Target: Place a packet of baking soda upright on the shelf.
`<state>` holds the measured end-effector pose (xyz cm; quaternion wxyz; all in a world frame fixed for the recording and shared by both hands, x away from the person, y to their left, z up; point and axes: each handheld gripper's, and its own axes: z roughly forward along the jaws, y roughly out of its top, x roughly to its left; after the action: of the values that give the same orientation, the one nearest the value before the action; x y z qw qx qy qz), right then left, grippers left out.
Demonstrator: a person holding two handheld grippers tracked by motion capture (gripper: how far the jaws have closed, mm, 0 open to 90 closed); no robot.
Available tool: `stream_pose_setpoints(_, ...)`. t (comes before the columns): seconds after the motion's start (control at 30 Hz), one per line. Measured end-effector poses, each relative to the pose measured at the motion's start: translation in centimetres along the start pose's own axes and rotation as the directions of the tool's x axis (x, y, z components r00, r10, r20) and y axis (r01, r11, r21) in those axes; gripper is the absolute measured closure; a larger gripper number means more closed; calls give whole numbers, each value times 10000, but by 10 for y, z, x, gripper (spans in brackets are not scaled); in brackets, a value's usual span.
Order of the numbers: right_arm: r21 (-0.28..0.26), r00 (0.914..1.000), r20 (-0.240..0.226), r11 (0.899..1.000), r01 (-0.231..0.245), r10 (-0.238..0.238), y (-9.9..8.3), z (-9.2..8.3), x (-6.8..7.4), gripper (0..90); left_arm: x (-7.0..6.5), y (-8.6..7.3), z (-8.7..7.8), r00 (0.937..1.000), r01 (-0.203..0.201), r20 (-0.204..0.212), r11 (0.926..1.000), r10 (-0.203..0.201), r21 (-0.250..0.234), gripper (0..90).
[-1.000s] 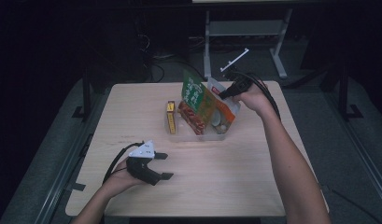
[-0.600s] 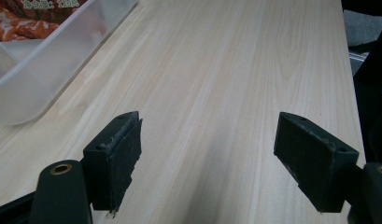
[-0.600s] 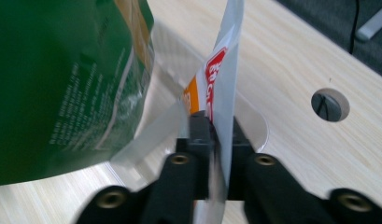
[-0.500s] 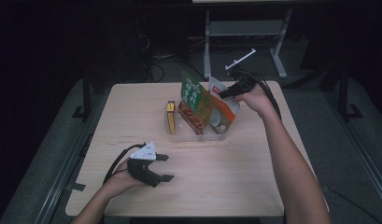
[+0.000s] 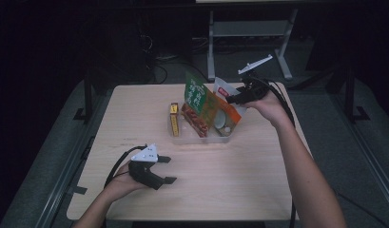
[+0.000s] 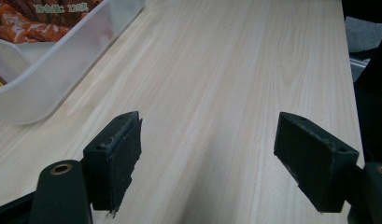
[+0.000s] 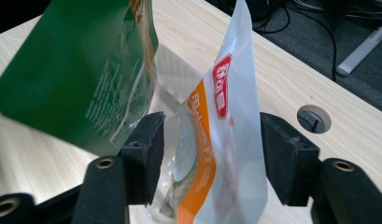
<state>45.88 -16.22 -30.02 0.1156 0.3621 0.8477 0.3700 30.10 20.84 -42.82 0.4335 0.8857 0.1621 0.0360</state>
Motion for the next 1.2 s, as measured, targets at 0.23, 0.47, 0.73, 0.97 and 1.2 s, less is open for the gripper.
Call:
stream_pose_setpoints(0.23,-363,9999,118,9993,-12,16,-14,-16,4,370,0,-2,-1,10000,41,-15,10000,-41,-33,227)
stream_pose_setpoints(0.47,-860,9998,19,9961,-190,192,-29,-32,6,306,0,-2,-1,10000,32,-11,10000,-32,33,226)
stream_pose_setpoints(0.73,-1322,10000,12,9912,16,-14,-53,-43,15,302,-2,-1,-4,9999,83,-86,10000,-83,2,222)
stream_pose_setpoints(0.97,-1540,10000,7,9881,32,-31,-81,-47,21,299,-1,-2,-9,9998,105,-163,9999,-105,-42,221)
stream_pose_setpoints(1.2,-1767,9998,-65,9841,189,-204,-111,-47,31,299,-2,-3,-8,9996,196,-212,9996,-192,193,217)
